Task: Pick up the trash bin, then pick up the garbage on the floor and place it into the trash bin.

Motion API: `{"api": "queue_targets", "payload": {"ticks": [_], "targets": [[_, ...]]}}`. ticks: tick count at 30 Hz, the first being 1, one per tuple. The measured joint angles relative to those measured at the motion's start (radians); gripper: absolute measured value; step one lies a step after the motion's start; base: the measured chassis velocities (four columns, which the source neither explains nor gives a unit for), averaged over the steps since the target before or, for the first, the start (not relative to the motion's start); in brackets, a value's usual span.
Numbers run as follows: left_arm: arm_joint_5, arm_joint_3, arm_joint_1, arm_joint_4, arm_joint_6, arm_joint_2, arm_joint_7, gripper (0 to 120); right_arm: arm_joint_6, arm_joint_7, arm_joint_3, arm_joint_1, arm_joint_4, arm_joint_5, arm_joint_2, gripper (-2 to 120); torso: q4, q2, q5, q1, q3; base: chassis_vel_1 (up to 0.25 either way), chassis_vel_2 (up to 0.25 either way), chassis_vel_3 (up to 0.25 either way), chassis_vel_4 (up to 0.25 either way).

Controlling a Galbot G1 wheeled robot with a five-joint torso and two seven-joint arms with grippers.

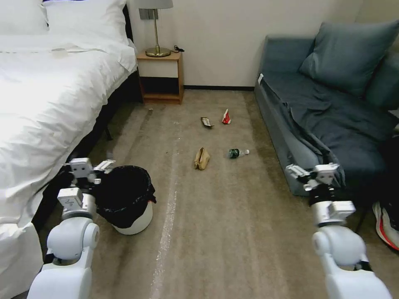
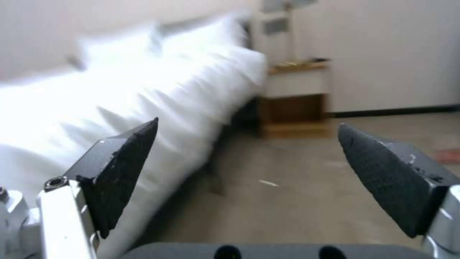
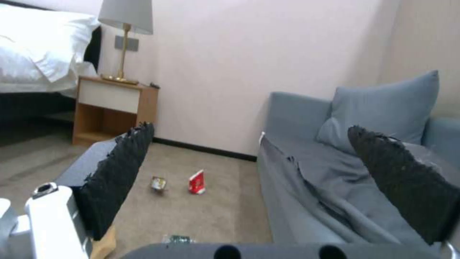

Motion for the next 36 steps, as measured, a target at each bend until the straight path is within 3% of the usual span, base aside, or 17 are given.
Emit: {"api": "queue_targets", "payload": {"ticks": [1,4,5,6,7,8,9,11,12,13,16,30,31,32,33,34,36], "targets": [[-0.151,0.007,0.013,-0.028,0.040,0.006,0.027,100,0.000,0.000,-0.001,0.000,-0.001,0.000,0.000,100,-0.0002,0.000,0.0015,0.000,0.000,0.000,0.000,0.000,0.000],[-0.216,0.012,0.025,-0.039,0.068,0.004,0.080,100,0.001,0.000,-0.004,0.000,-0.001,0.000,0.000,100,-0.0004,0.000,0.0006,0.000,0.000,0.000,0.000,0.000,0.000],[-0.120,0.007,0.018,-0.020,0.035,0.000,0.096,100,0.001,0.005,-0.008,0.000,-0.001,0.006,0.000,100,-0.0004,0.000,0.0007,0.000,0.000,0.000,0.000,0.000,0.000],[-0.120,0.007,0.018,-0.020,0.035,0.000,0.096,100,0.001,0.005,-0.008,0.000,-0.001,0.006,0.000,100,-0.0004,0.000,0.0007,0.000,0.000,0.000,0.000,0.000,0.000],[0.051,-0.014,-0.003,0.019,-0.040,-0.009,0.107,100,-0.012,0.030,-0.026,-0.001,0.001,0.040,0.005,100,-0.0004,0.000,0.0004,0.000,0.000,0.000,0.000,0.000,0.000],[0.051,-0.014,-0.003,0.019,-0.040,-0.009,0.107,100,-0.012,0.030,-0.026,-0.001,0.001,0.040,0.005,100,-0.0004,0.000,0.0004,0.000,0.000,0.000,0.000,0.000,0.000],[0.215,-0.036,-0.021,0.051,-0.106,-0.016,0.119,100,-0.036,0.070,-0.055,-0.002,0.008,0.094,0.013,100,-0.0004,0.000,0.0008,0.000,0.000,0.000,0.000,0.000,0.000],[0.249,-0.042,-0.024,0.059,-0.118,-0.016,0.123,100,-0.058,0.105,-0.078,-0.002,0.014,0.142,0.020,100,-0.0002,0.000,0.0009,0.000,0.000,0.000,0.000,0.000,0.000],[0.218,-0.037,-0.019,0.058,-0.106,-0.015,0.124,100,-0.077,0.135,-0.099,-0.003,0.019,0.182,0.026,100,-0.0001,0.000,0.0006,0.000,0.000,0.000,0.000,0.000,0.000],[0.091,-0.023,-0.005,0.045,-0.062,-0.013,0.124,100,-0.096,0.183,-0.130,-0.004,0.025,0.229,0.037,100,-0.0001,0.000,0.0006,0.000,0.000,0.000,0.000,0.000,0.000],[-0.004,-0.016,0.005,0.036,-0.031,-0.013,0.123,100,-0.104,0.221,-0.150,-0.003,0.035,0.290,0.054,100,0.0000,0.000,0.0010,0.000,0.000,0.000,0.000,0.000,0.000],[-0.032,-0.014,0.006,0.044,-0.030,-0.010,0.124,100,-0.080,0.165,-0.144,-0.009,0.032,0.209,0.058,100,-0.0002,0.000,0.0008,0.000,0.000,0.000,0.000,0.000,0.000],[-0.037,-0.011,0.014,0.031,-0.016,-0.011,0.105,100,-0.082,0.164,-0.143,-0.010,0.035,0.208,0.057,100,-0.0004,0.000,0.0008,0.000,0.000,0.000,0.000,0.000,0.000],[-0.132,0.013,0.041,-0.012,0.089,-0.025,-0.082,99,-0.082,0.164,-0.143,-0.012,0.037,0.208,0.058,100,-0.0003,0.000,0.0008,0.000,0.000,0.000,0.000,0.000,0.000],[-0.132,0.013,0.041,-0.012,0.089,-0.025,-0.082,99,-0.082,0.164,-0.143,-0.012,0.037,0.208,0.058,100,-0.0003,0.000,0.0008,0.000,0.000,0.000,0.000,0.000,0.000],[-0.215,0.020,0.052,-0.031,0.164,-0.037,-0.193,99,-0.082,0.164,-0.142,-0.013,0.037,0.208,0.059,100,-0.0001,0.000,0.0009,0.000,0.000,0.000,0.000,0.000,0.000],[-0.257,0.020,0.055,-0.036,0.199,-0.043,-0.241,100,-0.082,0.164,-0.142,-0.013,0.037,0.207,0.059,100,0.0000,0.000,0.0009,0.000,0.000,0.000,0.000,0.000,0.000]]}}
